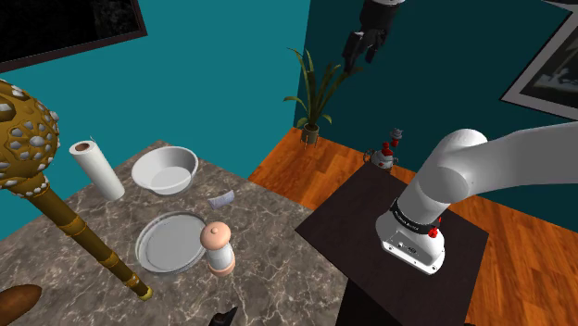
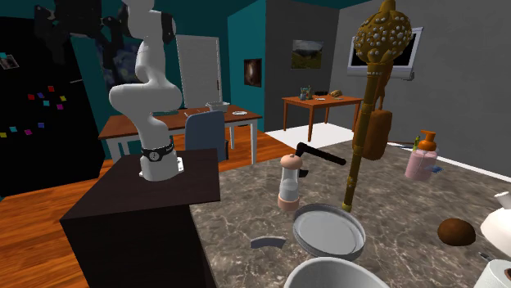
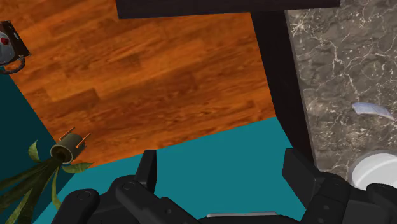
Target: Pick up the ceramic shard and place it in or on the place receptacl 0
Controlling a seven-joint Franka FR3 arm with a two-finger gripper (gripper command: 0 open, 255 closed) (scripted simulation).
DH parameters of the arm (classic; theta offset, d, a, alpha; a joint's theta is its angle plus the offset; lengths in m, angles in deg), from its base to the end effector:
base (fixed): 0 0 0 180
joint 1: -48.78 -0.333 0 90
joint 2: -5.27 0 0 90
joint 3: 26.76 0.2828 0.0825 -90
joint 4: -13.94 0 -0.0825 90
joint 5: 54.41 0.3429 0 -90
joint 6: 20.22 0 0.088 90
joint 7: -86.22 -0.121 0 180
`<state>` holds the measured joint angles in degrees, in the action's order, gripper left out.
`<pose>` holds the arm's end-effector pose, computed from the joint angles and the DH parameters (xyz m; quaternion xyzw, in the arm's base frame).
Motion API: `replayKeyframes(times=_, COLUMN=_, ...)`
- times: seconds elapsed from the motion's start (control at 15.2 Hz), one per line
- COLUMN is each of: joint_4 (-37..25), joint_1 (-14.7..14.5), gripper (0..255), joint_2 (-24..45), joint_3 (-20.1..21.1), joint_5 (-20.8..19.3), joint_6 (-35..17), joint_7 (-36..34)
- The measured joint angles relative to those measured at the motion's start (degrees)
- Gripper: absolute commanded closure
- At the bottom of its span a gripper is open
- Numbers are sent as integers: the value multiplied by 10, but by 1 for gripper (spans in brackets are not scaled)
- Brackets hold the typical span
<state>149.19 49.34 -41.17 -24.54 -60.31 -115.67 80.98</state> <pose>0.2946 0.0001 0.5680 0.9956 -0.0344 0.0611 0.0622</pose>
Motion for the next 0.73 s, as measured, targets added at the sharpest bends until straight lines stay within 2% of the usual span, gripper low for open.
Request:
replayKeyframes(times=0.26, joint_4=-2, joint_1=-13, gripper=0, joint_2=38, joint_3=-6, joint_5=5, joint_6=-30, joint_7=24)
replayKeyframes(times=0.73, joint_4=-7, joint_1=-55, gripper=0, joint_2=162, joint_3=-27, joint_5=24, joint_6=-128, joint_7=115)
